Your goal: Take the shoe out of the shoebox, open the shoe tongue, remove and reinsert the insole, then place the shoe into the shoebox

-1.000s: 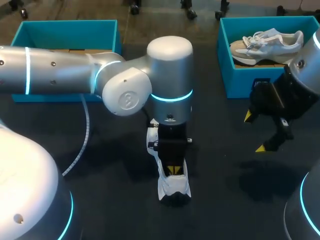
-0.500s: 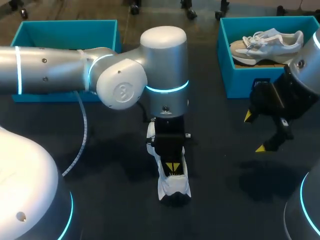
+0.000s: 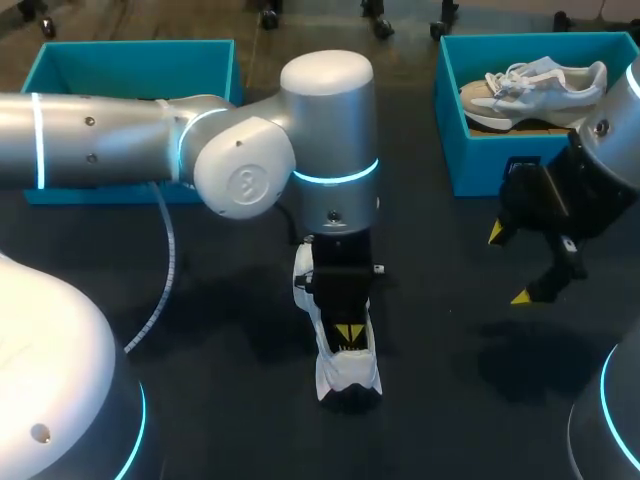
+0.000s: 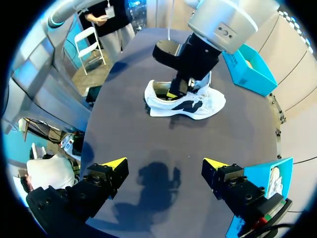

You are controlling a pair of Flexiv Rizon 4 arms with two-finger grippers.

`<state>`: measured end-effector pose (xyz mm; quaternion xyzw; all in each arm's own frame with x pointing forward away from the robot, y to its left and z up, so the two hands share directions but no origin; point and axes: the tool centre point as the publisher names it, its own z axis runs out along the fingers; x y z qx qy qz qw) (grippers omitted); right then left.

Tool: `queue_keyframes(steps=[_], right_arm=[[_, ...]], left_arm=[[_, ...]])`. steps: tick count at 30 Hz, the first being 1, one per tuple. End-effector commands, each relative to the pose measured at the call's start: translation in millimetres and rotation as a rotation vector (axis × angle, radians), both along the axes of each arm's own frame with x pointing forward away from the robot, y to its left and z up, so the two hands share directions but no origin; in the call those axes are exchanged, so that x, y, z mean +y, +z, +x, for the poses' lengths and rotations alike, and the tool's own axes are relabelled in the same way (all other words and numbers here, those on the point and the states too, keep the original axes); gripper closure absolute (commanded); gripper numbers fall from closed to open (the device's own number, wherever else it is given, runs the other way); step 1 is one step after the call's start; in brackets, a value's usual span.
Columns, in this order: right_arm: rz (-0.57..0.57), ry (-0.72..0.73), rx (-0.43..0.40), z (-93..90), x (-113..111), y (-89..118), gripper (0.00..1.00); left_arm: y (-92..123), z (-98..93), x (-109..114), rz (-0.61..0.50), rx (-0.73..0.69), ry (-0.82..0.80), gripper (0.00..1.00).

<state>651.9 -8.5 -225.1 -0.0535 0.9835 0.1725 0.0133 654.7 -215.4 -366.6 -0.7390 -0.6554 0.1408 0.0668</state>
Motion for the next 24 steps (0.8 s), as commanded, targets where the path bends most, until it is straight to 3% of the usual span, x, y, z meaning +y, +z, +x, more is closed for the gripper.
queue_keyframes(steps=[1,12,15,20,24], right_arm=[[-0.002,0.001,0.001,1.1,0.9,-1.2,0.0],[-0.002,0.001,0.001,1.1,0.9,-1.2,0.0],[-0.002,0.001,0.001,1.1,0.9,-1.2,0.0],[-0.002,0.001,0.001,1.1,0.9,-1.2,0.0],[-0.002,0.001,0.001,1.1,0.9,-1.2,0.0]], left_arm=[[-6.5,-4.3,-6.1,0.006,-0.004,0.004,1.0],[-21.5,-14.6,-4.5,0.019,0.063,0.037,1.0],[-29.9,-25.0,-2.4,0.048,0.095,0.016,1.0],[-37.3,-43.4,-1.2,0.041,0.001,-0.022,1.0],[-46.8,-39.3,-3.3,0.056,-0.067,0.004,1.0]])
